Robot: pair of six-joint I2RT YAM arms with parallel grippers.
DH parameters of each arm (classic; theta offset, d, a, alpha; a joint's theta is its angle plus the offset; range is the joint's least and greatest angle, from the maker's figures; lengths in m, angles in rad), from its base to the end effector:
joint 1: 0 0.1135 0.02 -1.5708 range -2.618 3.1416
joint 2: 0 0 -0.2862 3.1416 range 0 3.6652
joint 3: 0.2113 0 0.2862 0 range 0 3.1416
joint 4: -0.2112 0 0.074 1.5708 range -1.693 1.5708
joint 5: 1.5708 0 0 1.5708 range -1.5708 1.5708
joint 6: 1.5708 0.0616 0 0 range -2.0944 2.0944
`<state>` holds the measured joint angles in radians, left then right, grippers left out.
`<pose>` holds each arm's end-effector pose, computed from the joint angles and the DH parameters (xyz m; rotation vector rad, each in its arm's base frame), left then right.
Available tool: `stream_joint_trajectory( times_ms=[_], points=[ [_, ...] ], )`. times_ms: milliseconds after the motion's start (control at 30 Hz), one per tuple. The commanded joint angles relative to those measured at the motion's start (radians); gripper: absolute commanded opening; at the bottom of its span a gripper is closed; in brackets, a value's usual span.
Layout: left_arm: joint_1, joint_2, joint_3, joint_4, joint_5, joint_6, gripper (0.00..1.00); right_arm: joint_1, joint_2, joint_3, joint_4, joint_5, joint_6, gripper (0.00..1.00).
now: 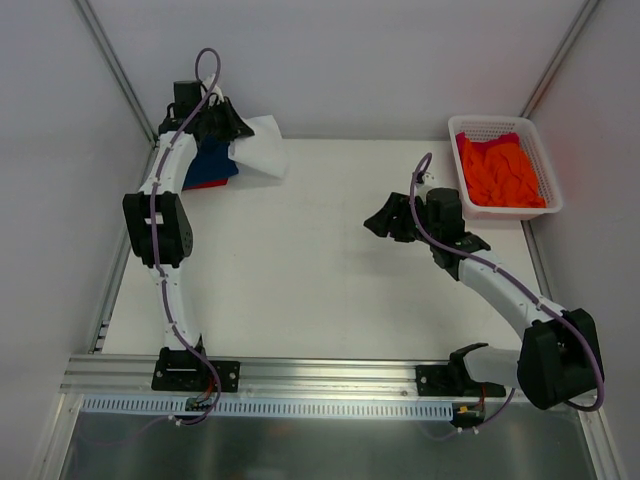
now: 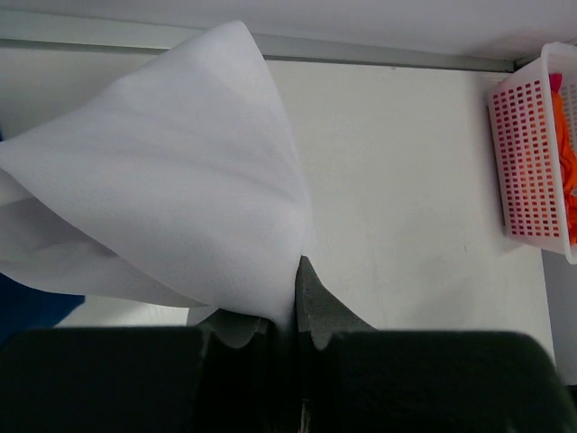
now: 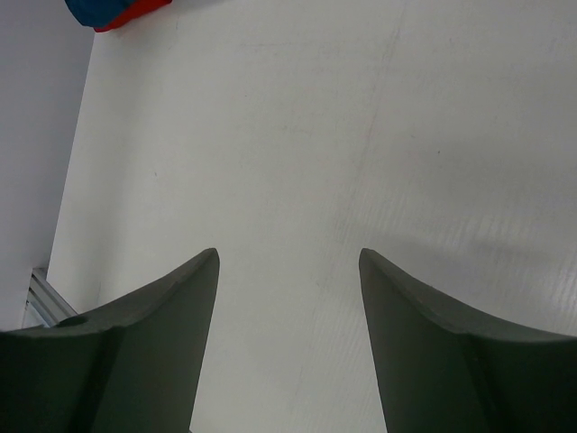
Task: Fold and stack the t-shirts
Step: Neatly place the folded tshirt to the corner
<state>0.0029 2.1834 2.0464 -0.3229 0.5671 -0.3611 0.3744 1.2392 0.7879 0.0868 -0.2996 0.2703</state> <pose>0.5829 -0.0314 0.3130 -0.0062 2.0442 -0.7992 0.2995 0.1372 0.2687 -0.3078 1.9619 0.7138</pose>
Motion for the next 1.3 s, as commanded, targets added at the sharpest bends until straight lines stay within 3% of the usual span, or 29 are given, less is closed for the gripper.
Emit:
stream_joint_trajectory(
  times_ms=[0,467,667,1267],
  points=[
    [0.045,0.012,0.096,-0.031,0.033,0.06,0.0,-0.009,0.008,-0.007,0.067,-0.027,0.006,0.67],
    [0.167,0.044,0.208,-0.065,0.016,0.209,0.0,-0.012,0.04,-0.033,0.125,-0.062,0.017,0.67],
    [0.23,0.071,0.254,-0.064,0.014,0.208,0.0,-0.014,0.046,-0.039,0.134,-0.075,0.017,0.67],
    [0.302,0.17,0.161,-0.065,-0.147,0.208,0.0,-0.012,0.036,-0.05,0.145,-0.101,0.037,0.67]
  ],
)
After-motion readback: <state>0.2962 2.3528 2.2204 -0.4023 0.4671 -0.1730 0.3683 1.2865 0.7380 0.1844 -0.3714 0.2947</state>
